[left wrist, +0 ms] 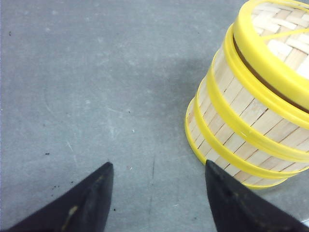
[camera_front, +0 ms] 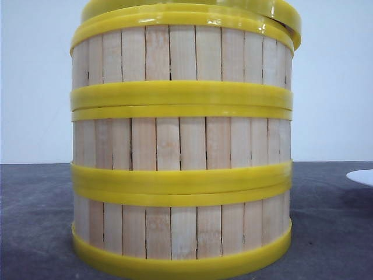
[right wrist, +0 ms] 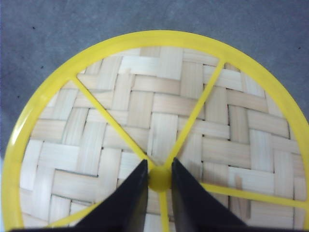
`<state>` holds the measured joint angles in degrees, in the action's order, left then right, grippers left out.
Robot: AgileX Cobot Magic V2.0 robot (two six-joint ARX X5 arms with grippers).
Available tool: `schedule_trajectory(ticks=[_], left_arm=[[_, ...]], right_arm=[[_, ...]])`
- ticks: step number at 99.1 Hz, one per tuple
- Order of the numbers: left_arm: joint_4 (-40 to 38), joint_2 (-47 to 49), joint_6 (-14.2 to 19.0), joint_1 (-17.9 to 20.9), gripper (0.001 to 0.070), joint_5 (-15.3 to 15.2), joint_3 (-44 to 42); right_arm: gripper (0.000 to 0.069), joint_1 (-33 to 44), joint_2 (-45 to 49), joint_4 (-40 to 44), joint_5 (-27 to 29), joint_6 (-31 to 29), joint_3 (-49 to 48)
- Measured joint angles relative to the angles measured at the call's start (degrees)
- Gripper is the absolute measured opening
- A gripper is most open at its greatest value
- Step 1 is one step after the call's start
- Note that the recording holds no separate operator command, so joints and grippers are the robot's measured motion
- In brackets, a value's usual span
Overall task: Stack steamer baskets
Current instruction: 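Lift the lid with the right gripper and set it atop the stack, then open the right gripper and withdraw it from the lid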
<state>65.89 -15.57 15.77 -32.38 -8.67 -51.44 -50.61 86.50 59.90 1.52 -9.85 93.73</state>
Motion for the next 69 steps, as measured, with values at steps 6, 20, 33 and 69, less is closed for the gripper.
schedule_trajectory(ticks=[6,20,33,69], left_arm=[[0.0,0.0,0.0,0.0,0.0356,0.0,0.0],[0.0,0.0,0.1,0.0,0.0356,0.0,0.0],[0.0,0.0,0.1,0.0,0.0356,0.0,0.0],[0.1,0.0,0.1,0.0,0.0356,0.0,0.0]], right_arm=[[0.0055,-0.4,0.1,-0.1,-0.2,0.0,0.0],[0.0055,-0.9,0.2,-0.4,-0.5,0.2,0.0],[0.0055,-0.8,0.2,-0.4,-0.5,0.4,0.0],[0.0055,-0.8,0.2,-0.4,-0.5,0.6,0.0]])
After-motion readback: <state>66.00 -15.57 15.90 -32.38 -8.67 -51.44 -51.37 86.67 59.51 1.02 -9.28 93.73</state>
